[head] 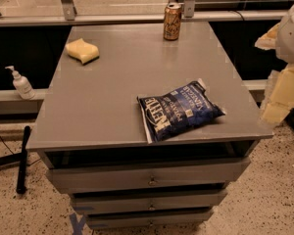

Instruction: Move orange can near blue chip bag

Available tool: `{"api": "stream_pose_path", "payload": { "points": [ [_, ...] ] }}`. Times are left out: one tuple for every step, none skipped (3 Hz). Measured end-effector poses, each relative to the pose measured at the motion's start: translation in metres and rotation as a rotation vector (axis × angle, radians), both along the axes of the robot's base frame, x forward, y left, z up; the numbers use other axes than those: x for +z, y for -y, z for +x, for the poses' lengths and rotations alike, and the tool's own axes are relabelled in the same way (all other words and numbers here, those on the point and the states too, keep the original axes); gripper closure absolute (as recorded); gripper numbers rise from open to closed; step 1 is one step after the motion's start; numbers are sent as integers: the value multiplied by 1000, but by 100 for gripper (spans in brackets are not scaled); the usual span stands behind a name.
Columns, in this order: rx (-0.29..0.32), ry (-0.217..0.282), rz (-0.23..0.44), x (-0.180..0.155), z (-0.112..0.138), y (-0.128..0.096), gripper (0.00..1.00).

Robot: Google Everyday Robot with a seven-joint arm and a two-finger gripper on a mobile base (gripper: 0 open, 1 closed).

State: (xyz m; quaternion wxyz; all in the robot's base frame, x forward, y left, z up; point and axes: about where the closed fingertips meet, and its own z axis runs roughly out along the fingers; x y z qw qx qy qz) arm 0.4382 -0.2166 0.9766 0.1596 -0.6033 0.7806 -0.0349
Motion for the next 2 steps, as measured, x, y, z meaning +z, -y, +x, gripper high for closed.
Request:
{"api": "stream_pose_path", "payload": {
  "points": [
    [0, 4, 2, 1, 1, 0, 0],
    [6, 52, 42, -2, 25, -3, 0]
  ]
}}
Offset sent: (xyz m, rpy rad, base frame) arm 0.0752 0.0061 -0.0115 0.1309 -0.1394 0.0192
